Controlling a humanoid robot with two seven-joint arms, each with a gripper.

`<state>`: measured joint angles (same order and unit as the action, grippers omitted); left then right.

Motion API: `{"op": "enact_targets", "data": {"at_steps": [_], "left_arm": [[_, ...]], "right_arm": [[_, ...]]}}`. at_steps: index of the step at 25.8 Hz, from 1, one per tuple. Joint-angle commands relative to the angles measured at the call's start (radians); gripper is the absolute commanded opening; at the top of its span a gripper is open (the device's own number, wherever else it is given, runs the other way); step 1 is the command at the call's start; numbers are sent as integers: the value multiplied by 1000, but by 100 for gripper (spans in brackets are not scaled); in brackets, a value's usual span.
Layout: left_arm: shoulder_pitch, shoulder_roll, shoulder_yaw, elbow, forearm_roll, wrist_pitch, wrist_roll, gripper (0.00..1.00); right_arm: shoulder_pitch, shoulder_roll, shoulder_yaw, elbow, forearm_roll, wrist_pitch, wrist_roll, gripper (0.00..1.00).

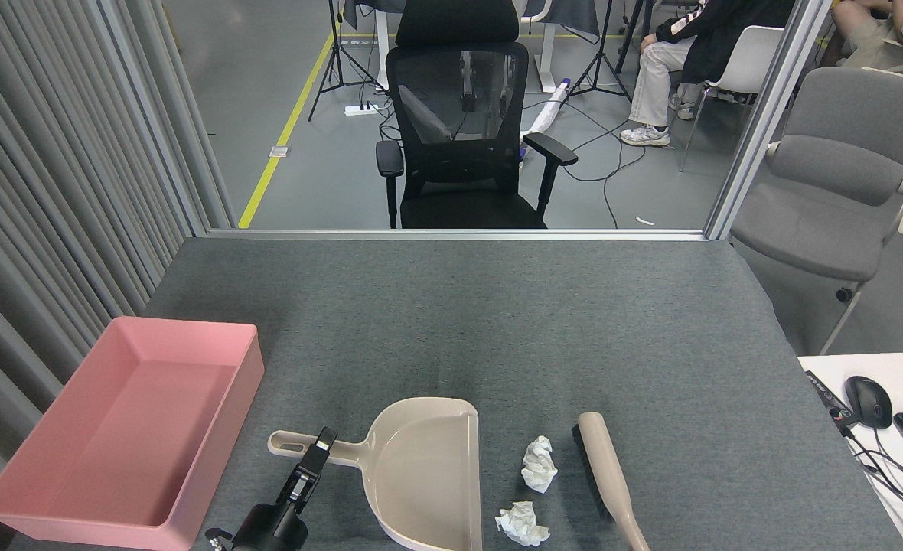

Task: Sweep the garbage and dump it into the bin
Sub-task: 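Sweep the white paper balls into the dustpan with the right gripper's brush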

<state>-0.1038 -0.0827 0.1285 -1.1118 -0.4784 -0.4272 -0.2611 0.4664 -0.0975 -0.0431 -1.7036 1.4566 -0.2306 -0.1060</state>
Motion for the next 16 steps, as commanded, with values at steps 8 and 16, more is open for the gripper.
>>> {"op": "enact_targets", "data": {"at_steps": [8, 16], "left_arm": [[1, 0, -1, -2, 1, -2, -4, 18], [1, 0, -3, -8, 1, -2, -4, 18]], "right_arm": [[-8, 1, 227, 27, -1, 123, 2, 0], [-77, 35, 443, 38, -5, 272, -14, 0]]}}
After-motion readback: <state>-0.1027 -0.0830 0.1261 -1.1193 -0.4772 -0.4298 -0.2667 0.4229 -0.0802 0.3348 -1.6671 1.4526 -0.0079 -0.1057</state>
